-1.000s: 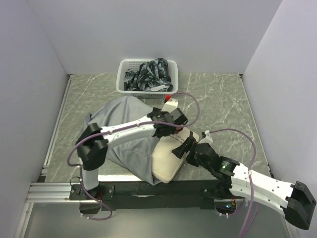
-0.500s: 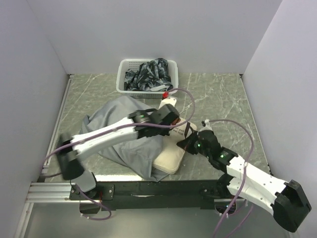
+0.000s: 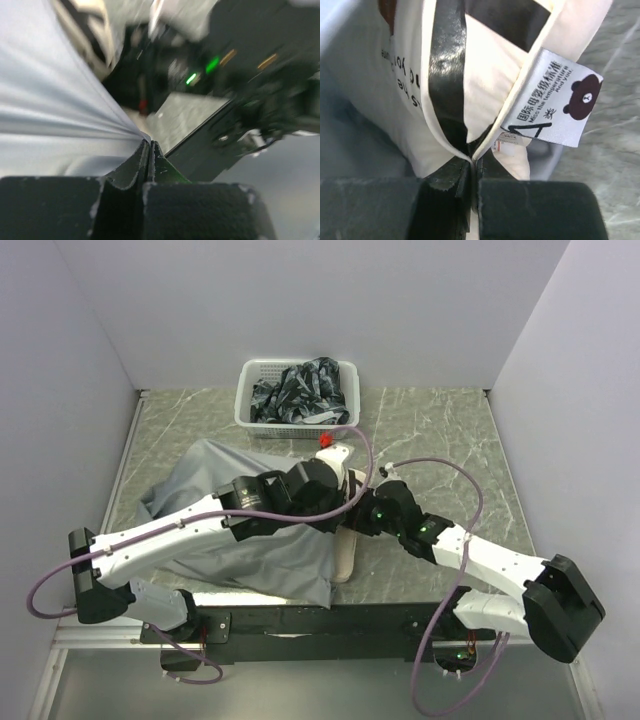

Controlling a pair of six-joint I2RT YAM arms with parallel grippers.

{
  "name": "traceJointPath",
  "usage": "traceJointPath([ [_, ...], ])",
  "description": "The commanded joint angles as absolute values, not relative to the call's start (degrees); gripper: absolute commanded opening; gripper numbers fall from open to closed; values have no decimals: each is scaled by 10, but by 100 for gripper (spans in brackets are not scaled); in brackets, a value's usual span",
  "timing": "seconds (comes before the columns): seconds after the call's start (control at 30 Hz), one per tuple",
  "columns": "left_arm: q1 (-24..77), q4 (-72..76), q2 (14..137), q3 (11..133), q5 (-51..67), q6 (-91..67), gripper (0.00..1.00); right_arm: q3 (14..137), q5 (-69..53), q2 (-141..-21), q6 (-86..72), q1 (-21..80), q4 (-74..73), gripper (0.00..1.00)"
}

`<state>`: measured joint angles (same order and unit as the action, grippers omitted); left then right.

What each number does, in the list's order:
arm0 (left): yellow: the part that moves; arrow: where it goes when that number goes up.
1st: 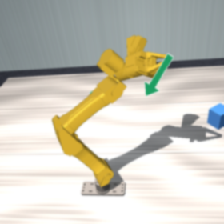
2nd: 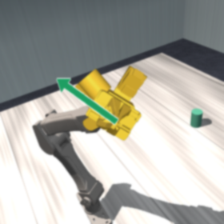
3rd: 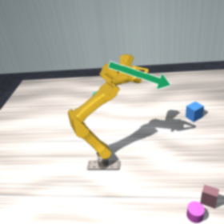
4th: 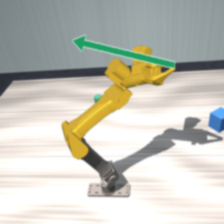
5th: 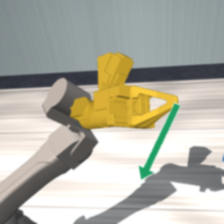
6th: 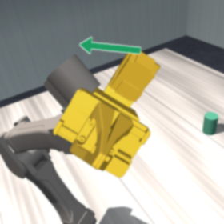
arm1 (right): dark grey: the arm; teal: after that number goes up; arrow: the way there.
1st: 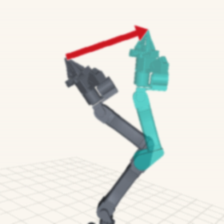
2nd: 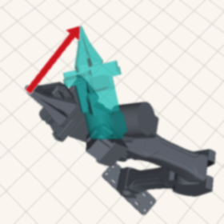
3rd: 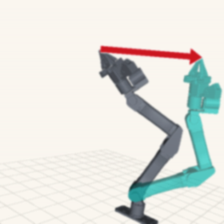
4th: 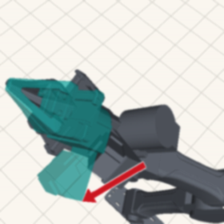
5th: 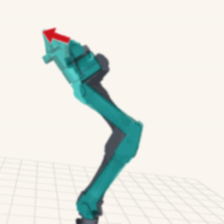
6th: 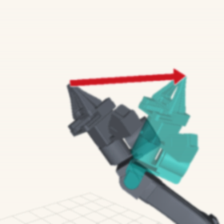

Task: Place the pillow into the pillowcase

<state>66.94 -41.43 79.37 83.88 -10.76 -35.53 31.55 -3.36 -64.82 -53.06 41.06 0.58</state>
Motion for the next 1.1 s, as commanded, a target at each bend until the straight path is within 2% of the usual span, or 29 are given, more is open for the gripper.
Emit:
traceJointPath([
  [0.0,663,-393,769,788,-99,-396,1,330,-73,-636,-541,409,117,0],
  [0.13,625,-384,791,786,-101,-390,1,370,-39,-571,-527,453,63,0],
  [0.23,627,-379,830,886,-63,-361,1,409,-1,-528,-503,419,-8,0],
  [0.37,663,-426,923,1128,-38,-305,1,479,-34,-526,-489,362,-51,0],
  [0.5,699,-425,949,1225,-16,-289,1,483,-76,-533,-512,375,-13,0],
  [0.63,715,-388,920,1180,-5,-298,1,439,-74,-600,-526,431,37,0],
  [0.83,716,-378,842,972,-77,-351,1,388,-78,-576,-518,345,41,0],
  [0.97,706,-329,792,776,-48,-416,1,387,-91,-544,-504,299,15,0],
  [1.07,707,-275,744,705,-31,-453,1,353,-98,-557,-515,298,33,0],
])
